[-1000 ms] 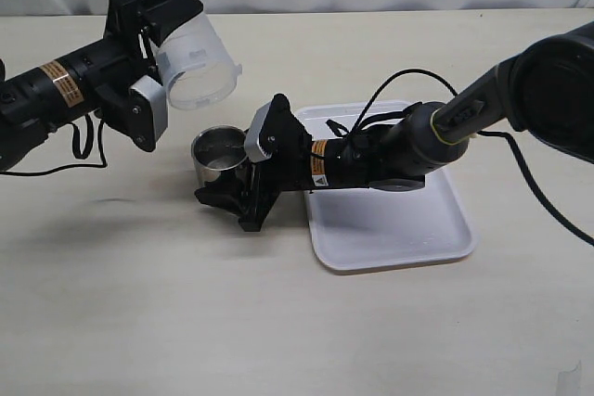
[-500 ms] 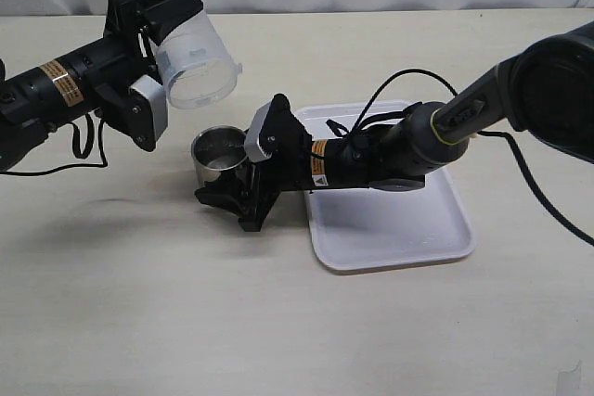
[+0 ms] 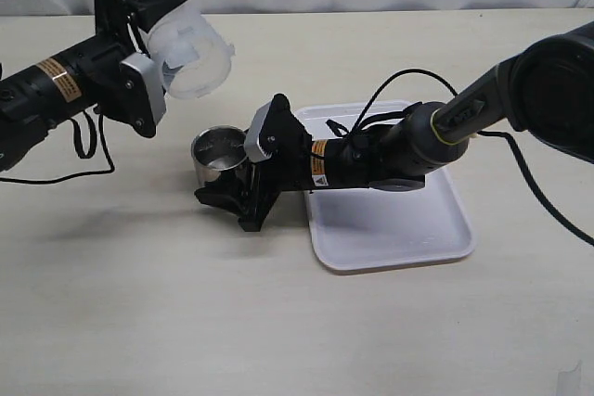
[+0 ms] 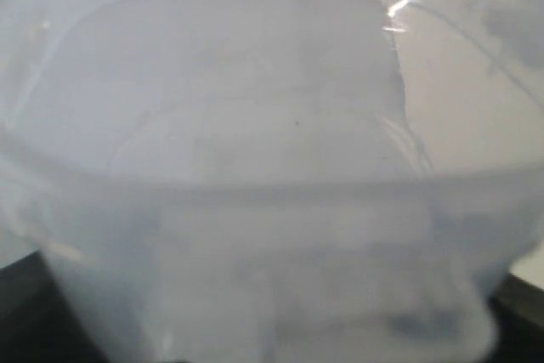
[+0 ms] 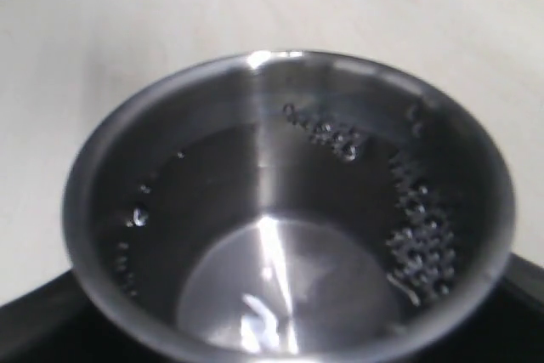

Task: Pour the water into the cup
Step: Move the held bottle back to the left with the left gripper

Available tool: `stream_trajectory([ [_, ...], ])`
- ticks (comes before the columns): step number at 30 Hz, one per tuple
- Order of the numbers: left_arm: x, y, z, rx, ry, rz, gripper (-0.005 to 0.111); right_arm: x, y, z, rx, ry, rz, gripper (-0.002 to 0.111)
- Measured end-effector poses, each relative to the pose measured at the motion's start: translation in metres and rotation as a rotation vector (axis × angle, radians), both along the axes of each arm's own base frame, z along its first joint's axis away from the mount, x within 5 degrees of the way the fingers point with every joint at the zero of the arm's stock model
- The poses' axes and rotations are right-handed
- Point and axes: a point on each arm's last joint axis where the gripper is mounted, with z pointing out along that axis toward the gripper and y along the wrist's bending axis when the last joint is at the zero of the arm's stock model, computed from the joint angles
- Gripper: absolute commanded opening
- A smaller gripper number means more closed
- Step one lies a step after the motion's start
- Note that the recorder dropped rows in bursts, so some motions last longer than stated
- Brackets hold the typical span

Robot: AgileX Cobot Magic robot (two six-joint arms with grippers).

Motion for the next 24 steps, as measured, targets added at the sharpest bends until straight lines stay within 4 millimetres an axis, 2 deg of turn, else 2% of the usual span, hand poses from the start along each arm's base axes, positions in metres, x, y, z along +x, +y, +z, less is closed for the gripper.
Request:
stream_trajectory([
  [8, 0.006, 0.004, 0.004, -0.232, 0.156, 0.071, 0.000, 0.000, 0.000, 0.000, 0.000, 0.000, 0.000, 0.004],
  [15, 0.020, 0.010, 0.014, -0.598, 0.348, 0.161, 0.000, 0.000, 0.000, 0.000, 0.000, 0.000, 0.000, 0.004],
  [24, 0.039, 0.033, 0.015, -0.990, 0.504, 0.454, 0.000, 0.000, 0.000, 0.000, 0.000, 0.000, 0.000, 0.004],
])
